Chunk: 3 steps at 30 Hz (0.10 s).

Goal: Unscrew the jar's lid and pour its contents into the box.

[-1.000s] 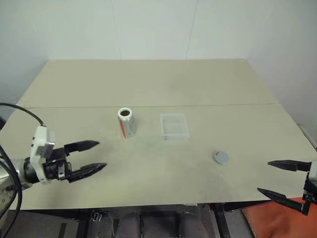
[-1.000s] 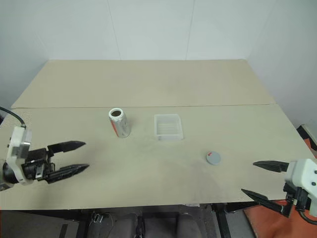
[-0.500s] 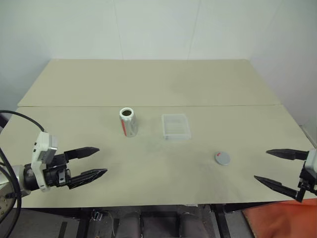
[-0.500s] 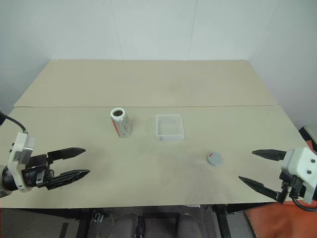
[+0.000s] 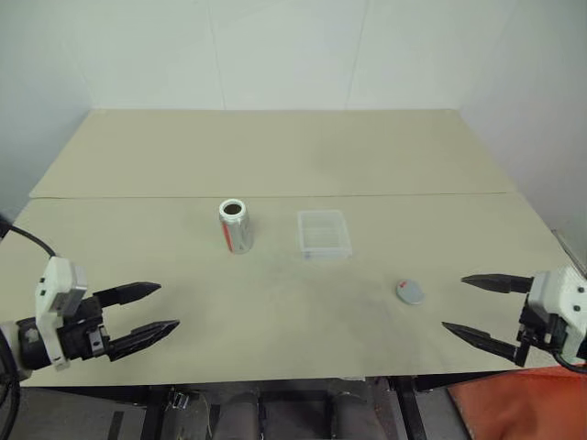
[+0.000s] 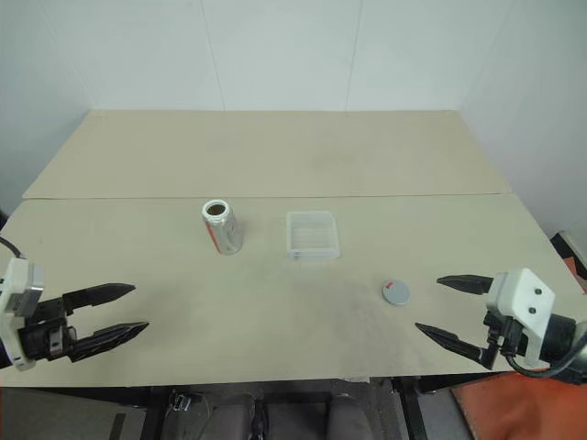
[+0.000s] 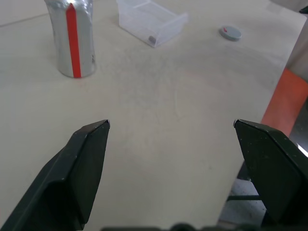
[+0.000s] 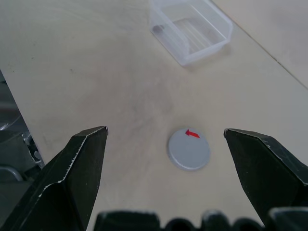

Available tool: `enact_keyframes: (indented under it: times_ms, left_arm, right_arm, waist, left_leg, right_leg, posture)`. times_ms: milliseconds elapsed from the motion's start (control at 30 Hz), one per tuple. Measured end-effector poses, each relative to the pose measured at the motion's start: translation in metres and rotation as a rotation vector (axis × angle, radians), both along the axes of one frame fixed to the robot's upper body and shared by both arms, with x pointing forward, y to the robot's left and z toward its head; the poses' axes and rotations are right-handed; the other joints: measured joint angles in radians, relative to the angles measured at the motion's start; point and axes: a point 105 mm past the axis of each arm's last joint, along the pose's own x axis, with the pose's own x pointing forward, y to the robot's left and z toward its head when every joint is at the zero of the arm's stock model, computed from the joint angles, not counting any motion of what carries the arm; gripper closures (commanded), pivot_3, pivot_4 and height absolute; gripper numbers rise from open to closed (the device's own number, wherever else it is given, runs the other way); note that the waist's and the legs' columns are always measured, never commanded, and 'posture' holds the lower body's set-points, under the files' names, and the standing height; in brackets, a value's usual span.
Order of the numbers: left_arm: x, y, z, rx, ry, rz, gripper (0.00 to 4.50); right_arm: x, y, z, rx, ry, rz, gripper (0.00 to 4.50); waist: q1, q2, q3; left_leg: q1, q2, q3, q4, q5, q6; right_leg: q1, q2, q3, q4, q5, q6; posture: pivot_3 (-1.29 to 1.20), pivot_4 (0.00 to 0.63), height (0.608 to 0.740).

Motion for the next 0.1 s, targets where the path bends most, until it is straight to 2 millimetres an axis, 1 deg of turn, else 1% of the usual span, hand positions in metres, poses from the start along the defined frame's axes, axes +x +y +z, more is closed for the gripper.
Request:
enact_keyframes:
  times_ms: [100]
  left_arm:
    - [-0.0045,0.0004,-0.0047,-0.001,0.025,0.003,0.02]
  right_arm:
    - [0.0027,0.005,0.0015,0.029,-0.009,0.013,0.0]
  waist:
    - [0.002,0.0,0.0]
  left_leg:
    - [0.0,0.0,0.0,0.0,0.0,0.0]
  right_leg:
    - [0.0,0.0,0.0,0.0,0.0,0.0]
  posture:
    - [0.0,0.15,0.74]
